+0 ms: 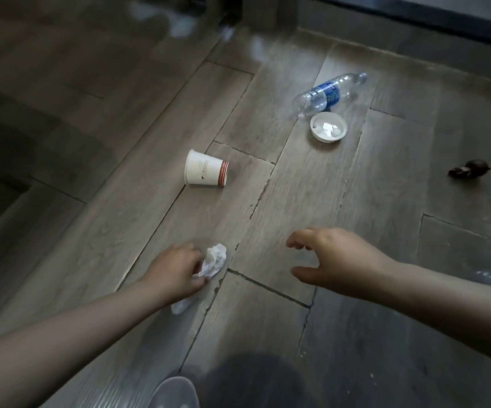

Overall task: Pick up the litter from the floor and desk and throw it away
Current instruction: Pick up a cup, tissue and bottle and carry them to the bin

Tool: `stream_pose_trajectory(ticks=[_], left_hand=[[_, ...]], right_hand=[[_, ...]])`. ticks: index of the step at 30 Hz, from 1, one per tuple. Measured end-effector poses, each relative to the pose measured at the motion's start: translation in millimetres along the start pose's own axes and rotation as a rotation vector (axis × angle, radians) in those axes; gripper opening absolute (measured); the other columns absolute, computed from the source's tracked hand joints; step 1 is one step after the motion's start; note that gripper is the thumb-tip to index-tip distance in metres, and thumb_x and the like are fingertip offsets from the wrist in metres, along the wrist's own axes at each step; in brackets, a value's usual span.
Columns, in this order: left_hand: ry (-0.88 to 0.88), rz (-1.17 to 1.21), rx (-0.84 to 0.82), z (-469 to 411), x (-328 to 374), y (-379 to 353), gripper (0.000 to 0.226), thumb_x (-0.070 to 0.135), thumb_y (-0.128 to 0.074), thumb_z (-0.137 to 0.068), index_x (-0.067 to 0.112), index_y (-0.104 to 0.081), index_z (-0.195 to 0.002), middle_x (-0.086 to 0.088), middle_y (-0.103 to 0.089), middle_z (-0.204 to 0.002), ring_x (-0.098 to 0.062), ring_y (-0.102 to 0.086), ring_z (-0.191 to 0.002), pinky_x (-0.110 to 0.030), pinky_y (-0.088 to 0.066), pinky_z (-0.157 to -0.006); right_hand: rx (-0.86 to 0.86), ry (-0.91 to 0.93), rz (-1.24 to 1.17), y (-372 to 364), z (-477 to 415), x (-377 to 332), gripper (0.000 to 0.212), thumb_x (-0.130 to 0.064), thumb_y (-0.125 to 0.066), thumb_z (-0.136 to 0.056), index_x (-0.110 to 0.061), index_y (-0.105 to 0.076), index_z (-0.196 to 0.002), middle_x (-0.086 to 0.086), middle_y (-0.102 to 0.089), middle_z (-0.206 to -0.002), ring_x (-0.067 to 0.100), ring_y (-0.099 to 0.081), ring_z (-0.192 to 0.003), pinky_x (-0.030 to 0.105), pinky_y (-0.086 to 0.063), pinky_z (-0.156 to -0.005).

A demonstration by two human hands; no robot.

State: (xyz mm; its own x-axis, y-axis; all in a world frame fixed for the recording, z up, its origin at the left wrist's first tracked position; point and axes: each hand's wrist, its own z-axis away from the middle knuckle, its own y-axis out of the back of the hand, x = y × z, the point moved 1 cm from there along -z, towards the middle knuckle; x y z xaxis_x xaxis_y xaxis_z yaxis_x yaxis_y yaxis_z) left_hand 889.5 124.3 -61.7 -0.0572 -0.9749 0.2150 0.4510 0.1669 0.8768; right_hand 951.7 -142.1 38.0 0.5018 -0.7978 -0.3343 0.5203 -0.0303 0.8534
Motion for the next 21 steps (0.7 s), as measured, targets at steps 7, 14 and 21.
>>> stream_pose_trajectory(ticks=[7,14,21], left_hand=[[0.007,-0.050,0.144,-50.5,3.9,51.4,0.016,0.032,-0.060,-0.085,0.018,-0.067,-0.089,-0.004,-0.061,-0.098,-0.024,-0.058,-0.094,-0.031,-0.044,-0.074],[-0.022,-0.117,0.417,-83.2,-11.7,66.0,0.083,0.052,-0.075,-0.064,0.016,-0.044,-0.132,-0.010,-0.034,-0.143,-0.032,-0.032,-0.129,-0.043,-0.034,-0.101],[0.018,-0.304,0.155,-125.6,-31.6,68.6,0.148,0.073,-0.075,-0.046,0.023,0.017,-0.150,-0.006,0.011,-0.159,-0.030,0.014,-0.146,-0.060,0.001,-0.115]], right_hand=[[0.029,-0.075,-0.020,0.7,9.5,23.0,0.046,-0.047,-0.061,-0.087,-0.031,-0.052,-0.129,-0.013,-0.059,-0.121,0.006,-0.055,-0.108,0.025,-0.049,-0.088],[0.041,-0.105,-0.043,-5.2,8.2,42.6,0.046,-0.048,-0.062,-0.087,-0.033,-0.051,-0.129,-0.014,-0.059,-0.121,0.003,-0.055,-0.107,0.019,-0.048,-0.087],[0.020,-0.110,-0.037,-12.3,-2.4,49.3,0.048,-0.050,-0.060,-0.087,-0.033,-0.049,-0.130,-0.015,-0.057,-0.122,0.003,-0.054,-0.109,0.018,-0.046,-0.087]])
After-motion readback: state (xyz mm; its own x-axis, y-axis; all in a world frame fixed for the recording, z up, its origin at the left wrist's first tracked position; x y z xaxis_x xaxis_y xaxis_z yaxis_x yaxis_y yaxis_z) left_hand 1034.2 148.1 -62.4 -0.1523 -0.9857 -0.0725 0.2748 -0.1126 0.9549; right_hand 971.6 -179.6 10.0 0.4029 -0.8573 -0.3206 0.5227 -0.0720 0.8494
